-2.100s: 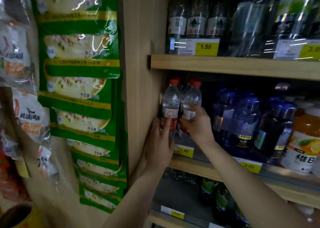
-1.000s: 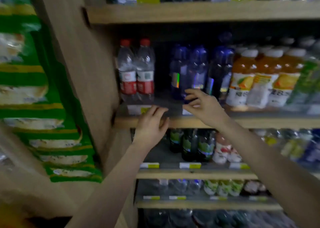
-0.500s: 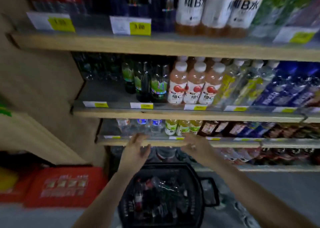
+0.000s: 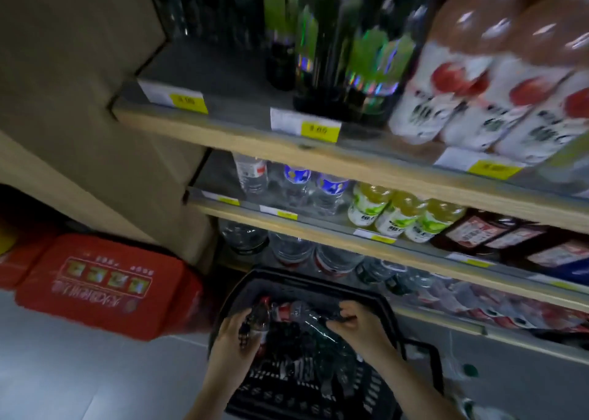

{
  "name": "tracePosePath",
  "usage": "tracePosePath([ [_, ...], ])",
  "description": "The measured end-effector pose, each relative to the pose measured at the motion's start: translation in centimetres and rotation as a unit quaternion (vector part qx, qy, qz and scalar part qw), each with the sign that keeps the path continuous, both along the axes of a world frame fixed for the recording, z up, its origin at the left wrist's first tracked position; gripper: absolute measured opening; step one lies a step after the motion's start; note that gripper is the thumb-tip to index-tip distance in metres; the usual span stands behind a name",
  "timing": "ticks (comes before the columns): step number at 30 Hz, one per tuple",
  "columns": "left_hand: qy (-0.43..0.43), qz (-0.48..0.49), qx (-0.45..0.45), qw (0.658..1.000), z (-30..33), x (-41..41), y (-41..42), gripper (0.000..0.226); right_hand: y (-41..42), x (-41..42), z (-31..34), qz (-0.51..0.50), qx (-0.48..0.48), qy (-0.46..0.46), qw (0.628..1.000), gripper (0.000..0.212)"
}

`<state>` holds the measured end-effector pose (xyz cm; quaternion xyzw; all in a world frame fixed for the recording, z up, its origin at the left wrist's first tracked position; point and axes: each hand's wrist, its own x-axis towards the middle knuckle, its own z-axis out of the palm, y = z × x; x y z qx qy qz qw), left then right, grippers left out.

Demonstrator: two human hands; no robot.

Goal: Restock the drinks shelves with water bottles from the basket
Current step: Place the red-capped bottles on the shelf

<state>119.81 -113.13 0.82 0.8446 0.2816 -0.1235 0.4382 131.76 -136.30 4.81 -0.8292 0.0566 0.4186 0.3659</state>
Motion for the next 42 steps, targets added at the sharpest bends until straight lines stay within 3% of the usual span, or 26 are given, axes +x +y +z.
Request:
tracePosePath([
  [6, 0.065, 0.060, -0.014, 0.996, -17.2, 1.5, -1.4, 0.064, 2.5, 0.6, -18.5, -0.001, 0.001, 0.009, 1.000, 0.069],
  [11, 0.098, 0.088, -0.018, 0.991, -28.5, 2.0, -1.8, 0.078, 3.3, 1.1, -30.3, 0.020, -0.033, -0.012, 0.999, 0.075],
  [16, 0.106, 0.089, 0.025, 0.990, -34.3, 3.3, -1.4, 0.092, 5.6, 1.0, -35.9, -0.034, -0.039, -0.037, 0.998, 0.061],
  [20, 0.074, 0.130, 0.019, 0.989, -34.8, 3.5, -1.4, 0.083, 6.3, 0.2, -36.2, -0.070, -0.023, -0.106, 0.992, 0.045],
  [28, 0.028, 0.146, -0.024, 0.989, -24.8, 3.0, -2.7, 0.083, 3.1, -0.9, -26.7, -0.078, -0.026, -0.112, 0.990, 0.046],
  [36, -0.028, 0.123, -0.021, 0.992, -2.2, -0.4, -3.8, 0.086, -1.6, -2.4, -3.6, -0.083, -0.026, -0.109, 0.990, 0.049],
  [42, -0.087, 0.135, 0.000, 0.987, 11.7, -3.9, -3.7, 0.082, -2.7, -4.0, 11.8, -0.082, -0.001, -0.155, 0.985, 0.039],
])
